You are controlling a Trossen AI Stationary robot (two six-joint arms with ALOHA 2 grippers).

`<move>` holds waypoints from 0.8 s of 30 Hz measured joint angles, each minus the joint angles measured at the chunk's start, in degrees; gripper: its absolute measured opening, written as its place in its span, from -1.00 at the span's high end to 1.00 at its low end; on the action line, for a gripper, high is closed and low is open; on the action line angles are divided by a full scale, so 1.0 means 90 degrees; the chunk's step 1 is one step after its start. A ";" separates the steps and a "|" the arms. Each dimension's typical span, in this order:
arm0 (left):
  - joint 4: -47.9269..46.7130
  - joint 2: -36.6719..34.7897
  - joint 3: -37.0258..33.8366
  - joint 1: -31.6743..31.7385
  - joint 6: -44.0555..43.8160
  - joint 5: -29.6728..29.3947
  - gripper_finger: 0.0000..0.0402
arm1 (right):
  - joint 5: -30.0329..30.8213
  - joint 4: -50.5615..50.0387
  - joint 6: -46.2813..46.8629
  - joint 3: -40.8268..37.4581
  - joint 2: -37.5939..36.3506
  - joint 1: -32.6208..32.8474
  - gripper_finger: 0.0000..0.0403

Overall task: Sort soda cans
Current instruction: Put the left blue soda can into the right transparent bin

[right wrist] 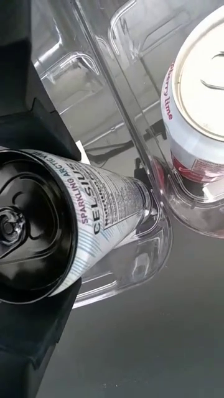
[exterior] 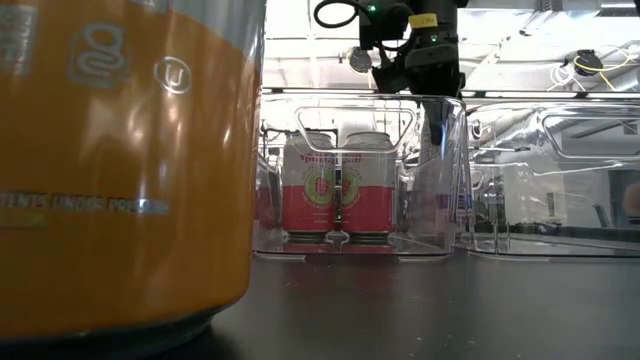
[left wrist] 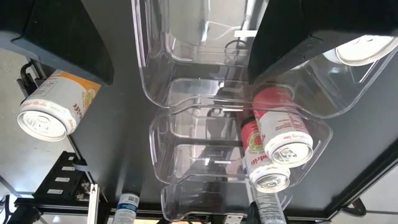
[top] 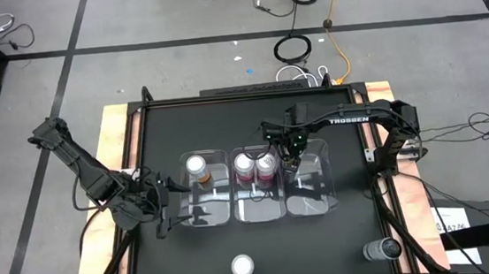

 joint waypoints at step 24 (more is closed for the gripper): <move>0.0007 0.0000 0.0000 0.0000 -0.0001 0.0000 -0.89 | -0.0158 0.0005 0.0102 0.0000 0.0000 0.0049 -0.52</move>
